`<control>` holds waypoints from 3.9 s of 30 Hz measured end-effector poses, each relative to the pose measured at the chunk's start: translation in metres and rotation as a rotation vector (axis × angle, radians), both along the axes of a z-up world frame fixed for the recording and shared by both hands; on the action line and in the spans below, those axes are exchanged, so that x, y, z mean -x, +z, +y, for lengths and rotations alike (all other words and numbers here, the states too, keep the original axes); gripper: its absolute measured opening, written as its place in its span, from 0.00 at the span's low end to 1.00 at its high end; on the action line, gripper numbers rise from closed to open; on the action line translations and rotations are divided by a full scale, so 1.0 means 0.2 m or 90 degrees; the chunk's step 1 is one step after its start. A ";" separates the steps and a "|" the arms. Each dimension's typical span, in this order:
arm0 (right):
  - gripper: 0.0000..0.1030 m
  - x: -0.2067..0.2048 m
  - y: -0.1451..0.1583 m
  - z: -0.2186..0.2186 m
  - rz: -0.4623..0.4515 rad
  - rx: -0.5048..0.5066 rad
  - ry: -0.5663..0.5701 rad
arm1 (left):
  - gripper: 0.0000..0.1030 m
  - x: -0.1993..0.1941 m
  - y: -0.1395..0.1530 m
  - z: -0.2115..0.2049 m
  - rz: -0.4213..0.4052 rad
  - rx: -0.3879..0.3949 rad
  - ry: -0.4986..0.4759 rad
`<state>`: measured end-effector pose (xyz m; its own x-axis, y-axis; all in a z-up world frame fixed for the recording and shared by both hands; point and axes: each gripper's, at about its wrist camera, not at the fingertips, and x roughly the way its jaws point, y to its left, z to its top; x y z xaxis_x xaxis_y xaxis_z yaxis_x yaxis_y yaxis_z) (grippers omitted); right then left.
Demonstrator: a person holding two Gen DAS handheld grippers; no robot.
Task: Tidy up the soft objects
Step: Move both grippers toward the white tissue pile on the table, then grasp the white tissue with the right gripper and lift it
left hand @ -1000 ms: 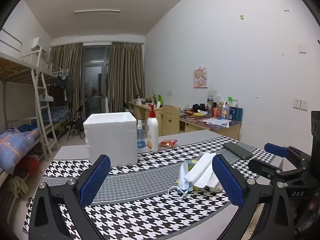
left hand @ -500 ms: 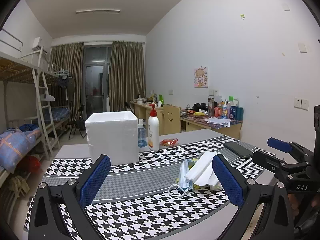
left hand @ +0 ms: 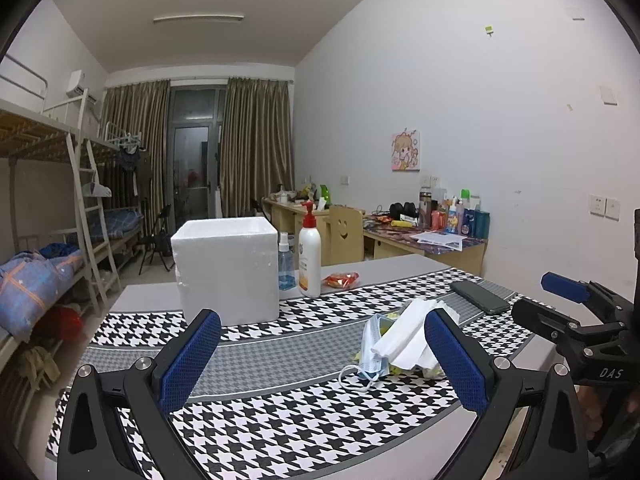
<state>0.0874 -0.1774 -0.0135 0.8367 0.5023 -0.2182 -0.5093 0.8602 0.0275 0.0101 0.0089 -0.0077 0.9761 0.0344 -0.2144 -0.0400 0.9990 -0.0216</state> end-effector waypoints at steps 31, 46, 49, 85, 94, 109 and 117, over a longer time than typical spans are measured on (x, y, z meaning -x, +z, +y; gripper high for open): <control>0.96 -0.12 -0.05 0.00 0.040 0.006 -0.005 | 0.99 -0.13 -0.03 -0.02 0.047 0.005 -0.020; 0.96 -0.30 -0.12 0.02 0.094 0.012 -0.015 | 0.99 -0.33 -0.08 -0.02 0.105 0.006 -0.029; 0.96 -0.32 -0.13 0.02 0.106 0.013 -0.015 | 0.99 -0.38 -0.10 -0.02 0.117 0.003 -0.027; 0.82 -0.64 -0.30 0.15 0.243 0.039 0.000 | 0.99 -0.62 -0.23 0.03 0.190 0.048 -0.034; 0.40 -0.67 -0.31 0.13 0.269 0.024 0.004 | 0.99 -0.66 -0.25 -0.01 0.206 0.040 -0.049; 0.09 -0.62 -0.18 -0.01 0.218 -0.036 0.017 | 0.99 -0.73 -0.27 -0.11 0.225 0.027 -0.083; 0.08 -0.59 -0.14 -0.08 0.197 -0.056 0.009 | 0.99 -0.79 -0.29 -0.15 0.235 0.025 -0.089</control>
